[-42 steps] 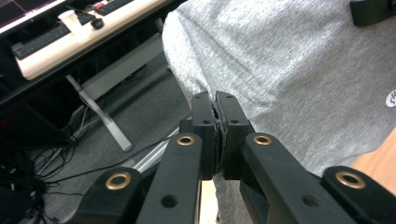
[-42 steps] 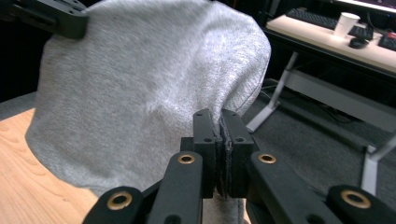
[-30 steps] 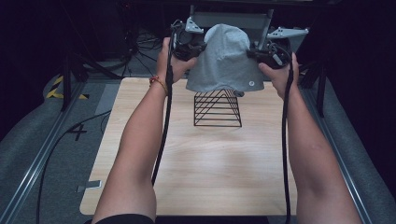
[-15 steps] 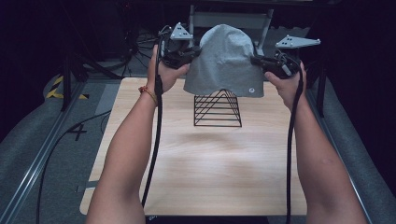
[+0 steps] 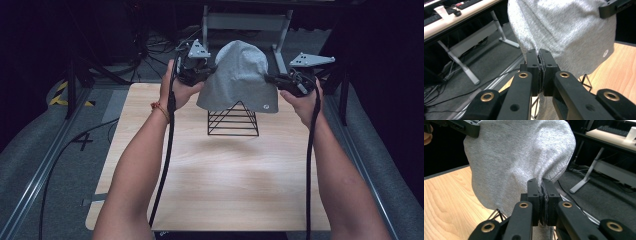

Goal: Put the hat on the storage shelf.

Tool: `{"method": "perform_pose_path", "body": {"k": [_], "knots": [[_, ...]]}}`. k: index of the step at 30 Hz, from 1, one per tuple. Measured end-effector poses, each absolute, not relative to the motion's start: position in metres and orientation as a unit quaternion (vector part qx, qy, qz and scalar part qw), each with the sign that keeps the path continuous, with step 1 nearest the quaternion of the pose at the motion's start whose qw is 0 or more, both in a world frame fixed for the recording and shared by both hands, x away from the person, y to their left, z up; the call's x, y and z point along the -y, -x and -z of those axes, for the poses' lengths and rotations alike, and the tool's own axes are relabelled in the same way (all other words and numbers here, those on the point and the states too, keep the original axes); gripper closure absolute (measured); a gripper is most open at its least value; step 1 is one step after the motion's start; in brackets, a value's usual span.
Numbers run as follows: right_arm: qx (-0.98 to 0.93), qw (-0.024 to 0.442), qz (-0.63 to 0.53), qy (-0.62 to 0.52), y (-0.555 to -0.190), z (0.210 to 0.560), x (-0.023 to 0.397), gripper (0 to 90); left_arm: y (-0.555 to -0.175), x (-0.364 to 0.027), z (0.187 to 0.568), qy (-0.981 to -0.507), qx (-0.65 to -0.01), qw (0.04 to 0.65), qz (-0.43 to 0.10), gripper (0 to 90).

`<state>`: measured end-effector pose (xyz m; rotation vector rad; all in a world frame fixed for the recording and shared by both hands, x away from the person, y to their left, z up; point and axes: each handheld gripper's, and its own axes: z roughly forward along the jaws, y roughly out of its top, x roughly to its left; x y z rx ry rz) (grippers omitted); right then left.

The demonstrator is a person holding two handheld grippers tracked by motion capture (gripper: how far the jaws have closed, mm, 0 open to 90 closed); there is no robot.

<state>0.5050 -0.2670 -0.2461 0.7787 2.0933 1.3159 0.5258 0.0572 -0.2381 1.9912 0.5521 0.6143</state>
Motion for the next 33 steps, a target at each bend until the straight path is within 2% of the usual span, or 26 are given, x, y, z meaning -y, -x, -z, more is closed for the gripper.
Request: {"method": "perform_pose_path", "body": {"k": [4,16,25,33], "knots": [[-0.783,0.266,-0.481,-0.291,-0.507,0.255,0.268,86.0,-0.530,-0.056,0.251,-0.824,-0.225,0.456,-0.249,87.6],[-0.800,0.238,-0.463,-0.300,-0.510,0.301,0.266,86.0,-0.531,-0.056,0.307,-0.829,-0.230,0.460,-0.218,87.5],[-0.810,0.219,-0.448,-0.310,-0.507,0.334,0.269,86.0,-0.523,-0.057,0.328,-0.821,-0.226,0.485,-0.198,87.5],[-0.814,0.213,-0.429,-0.330,-0.509,0.360,0.277,86.0,-0.521,-0.055,0.342,-0.837,-0.220,0.458,-0.201,87.4]]}}
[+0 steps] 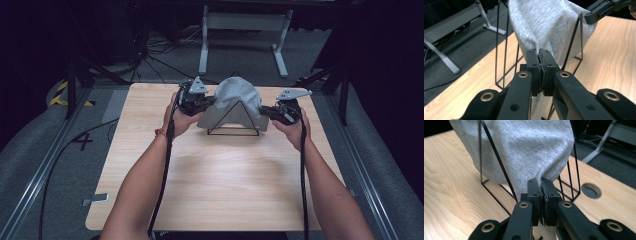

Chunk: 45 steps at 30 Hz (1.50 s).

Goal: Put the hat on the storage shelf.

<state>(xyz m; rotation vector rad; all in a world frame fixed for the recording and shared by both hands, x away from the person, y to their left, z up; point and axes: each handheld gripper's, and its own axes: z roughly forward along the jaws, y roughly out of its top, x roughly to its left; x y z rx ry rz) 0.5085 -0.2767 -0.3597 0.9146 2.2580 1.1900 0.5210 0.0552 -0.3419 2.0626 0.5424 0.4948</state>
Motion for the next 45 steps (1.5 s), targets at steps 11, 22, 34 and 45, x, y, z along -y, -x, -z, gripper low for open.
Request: {"method": "perform_pose_path", "body": {"k": [11,22,34,45], "knots": [[-0.825,0.207,-0.391,-0.351,-0.514,0.387,0.277,86.1,-0.524,-0.043,0.366,-0.851,-0.223,0.434,-0.193,87.4],[-0.816,0.210,-0.405,-0.354,-0.508,0.387,0.277,83.3,-0.519,-0.054,0.375,-0.840,-0.237,0.449,-0.193,86.5],[-0.813,0.235,-0.419,-0.329,-0.472,0.356,0.287,77.1,-0.477,-0.101,0.362,-0.838,-0.231,0.439,-0.225,78.3],[-0.824,0.248,-0.403,-0.312,-0.432,0.351,0.308,73.7,-0.440,-0.142,0.372,-0.846,-0.246,0.415,-0.228,74.7]]}}
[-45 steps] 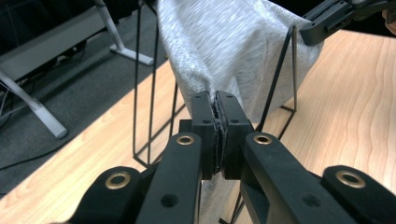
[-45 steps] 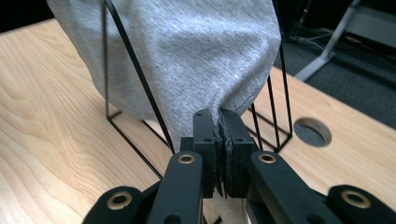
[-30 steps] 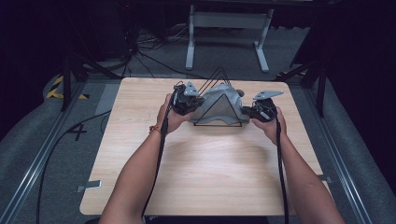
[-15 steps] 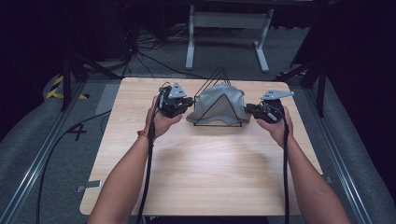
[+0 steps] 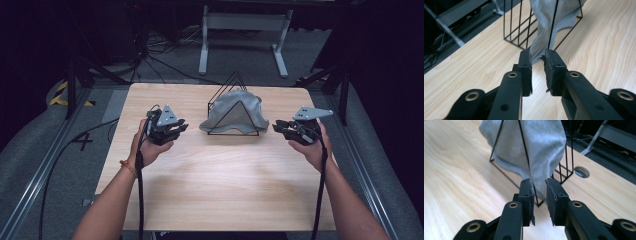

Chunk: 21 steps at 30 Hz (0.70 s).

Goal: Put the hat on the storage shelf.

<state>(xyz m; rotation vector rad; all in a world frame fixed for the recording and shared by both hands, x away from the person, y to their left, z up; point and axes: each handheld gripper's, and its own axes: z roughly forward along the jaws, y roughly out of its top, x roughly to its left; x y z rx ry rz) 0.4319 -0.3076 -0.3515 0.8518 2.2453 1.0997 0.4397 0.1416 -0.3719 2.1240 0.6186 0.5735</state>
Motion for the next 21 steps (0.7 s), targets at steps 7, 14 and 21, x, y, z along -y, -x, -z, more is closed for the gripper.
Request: {"method": "perform_pose_path", "body": {"k": [7,14,21], "knots": [[-0.830,0.258,-0.380,-0.317,-0.409,0.361,0.327,59.9,-0.418,-0.162,0.390,-0.860,-0.247,0.379,-0.235,67.7],[-0.836,0.252,-0.358,-0.329,-0.380,0.384,0.351,48.4,-0.395,-0.183,0.415,-0.873,-0.254,0.353,-0.220,54.2],[-0.832,0.231,-0.360,-0.354,-0.348,0.421,0.375,39.0,-0.375,-0.197,0.442,-0.886,-0.269,0.334,-0.179,33.1]]}}
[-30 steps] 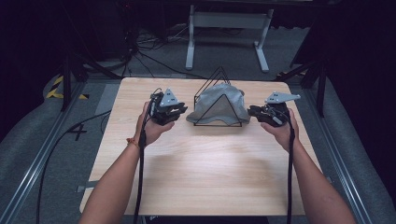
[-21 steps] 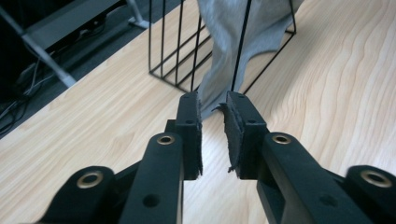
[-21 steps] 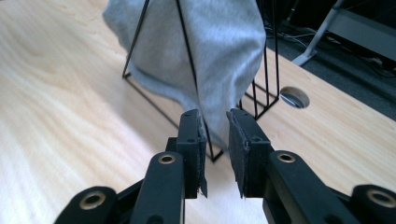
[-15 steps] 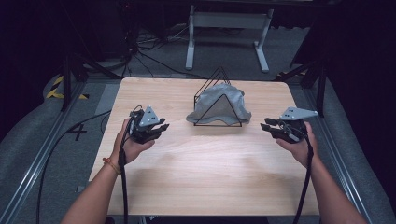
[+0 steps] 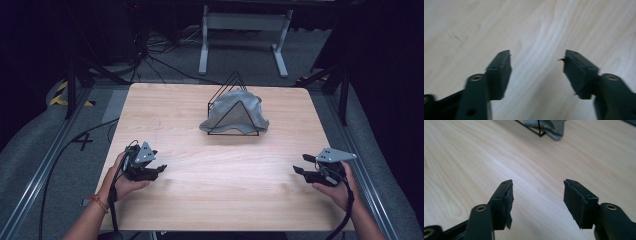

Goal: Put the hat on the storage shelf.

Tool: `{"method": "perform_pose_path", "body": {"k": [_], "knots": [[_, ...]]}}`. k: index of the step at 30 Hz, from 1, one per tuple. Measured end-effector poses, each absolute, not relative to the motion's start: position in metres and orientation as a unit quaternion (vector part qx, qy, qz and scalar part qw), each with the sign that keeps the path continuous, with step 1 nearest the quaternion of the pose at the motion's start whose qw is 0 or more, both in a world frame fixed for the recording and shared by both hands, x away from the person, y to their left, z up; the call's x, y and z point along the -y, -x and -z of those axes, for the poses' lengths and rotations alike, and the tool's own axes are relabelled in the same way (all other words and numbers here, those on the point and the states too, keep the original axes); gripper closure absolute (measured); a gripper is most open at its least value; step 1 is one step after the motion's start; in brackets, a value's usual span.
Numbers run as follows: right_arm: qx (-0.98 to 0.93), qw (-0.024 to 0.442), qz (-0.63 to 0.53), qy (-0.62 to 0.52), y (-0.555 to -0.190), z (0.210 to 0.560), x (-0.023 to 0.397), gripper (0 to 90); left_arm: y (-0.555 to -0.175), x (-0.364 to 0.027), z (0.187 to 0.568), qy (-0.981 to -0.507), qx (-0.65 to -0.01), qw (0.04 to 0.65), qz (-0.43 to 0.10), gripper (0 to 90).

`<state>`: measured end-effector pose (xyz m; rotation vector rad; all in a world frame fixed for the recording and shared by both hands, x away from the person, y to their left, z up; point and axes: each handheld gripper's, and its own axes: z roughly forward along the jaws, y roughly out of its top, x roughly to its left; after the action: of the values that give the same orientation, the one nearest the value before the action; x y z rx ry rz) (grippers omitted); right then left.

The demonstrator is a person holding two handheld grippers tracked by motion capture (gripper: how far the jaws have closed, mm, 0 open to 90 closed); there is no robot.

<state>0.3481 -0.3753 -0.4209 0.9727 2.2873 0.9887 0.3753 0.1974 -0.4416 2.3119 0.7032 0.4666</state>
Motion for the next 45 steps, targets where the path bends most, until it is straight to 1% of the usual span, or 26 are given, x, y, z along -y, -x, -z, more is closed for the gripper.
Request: {"method": "perform_pose_path", "body": {"k": [2,5,6,7,8,12,13,17,25,35,45], "knots": [[-0.833,0.220,-0.349,-0.368,-0.341,0.436,0.382,33.4,-0.368,-0.198,0.453,-0.889,-0.268,0.325,-0.180,27.0],[-0.830,0.204,-0.349,-0.384,-0.336,0.449,0.388,30.5,-0.364,-0.201,0.463,-0.889,-0.275,0.332,-0.154,23.3],[-0.828,0.205,-0.346,-0.390,-0.335,0.452,0.389,29.6,-0.362,-0.201,0.467,-0.890,-0.279,0.331,-0.147,21.8],[-0.823,0.206,-0.343,-0.402,-0.334,0.456,0.391,29.3,-0.361,-0.201,0.471,-0.893,-0.282,0.325,-0.133,19.3],[-0.819,0.198,-0.348,-0.410,-0.332,0.460,0.393,28.8,-0.360,-0.202,0.473,-0.891,-0.281,0.332,-0.128,16.5],[-0.810,0.194,-0.360,-0.420,-0.328,0.466,0.398,25.8,-0.358,-0.209,0.481,-0.874,-0.295,0.368,-0.118,16.8],[-0.808,0.194,-0.361,-0.424,-0.328,0.466,0.398,24.1,-0.358,-0.210,0.481,-0.872,-0.297,0.371,-0.117,15.2],[-0.812,0.200,-0.356,-0.417,-0.328,0.467,0.395,21.1,-0.358,-0.210,0.481,-0.872,-0.297,0.369,-0.119,14.8],[-0.810,0.201,-0.355,-0.421,-0.328,0.467,0.396,21.3,-0.359,-0.210,0.481,-0.873,-0.297,0.368,-0.118,13.5],[-0.809,0.201,-0.355,-0.423,-0.329,0.467,0.397,21.0,-0.361,-0.210,0.481,-0.874,-0.302,0.361,-0.117,9.9],[-0.810,0.203,-0.353,-0.422,-0.329,0.467,0.397,20.8,-0.361,-0.210,0.481,-0.874,-0.302,0.361,-0.118,9.6]]}}
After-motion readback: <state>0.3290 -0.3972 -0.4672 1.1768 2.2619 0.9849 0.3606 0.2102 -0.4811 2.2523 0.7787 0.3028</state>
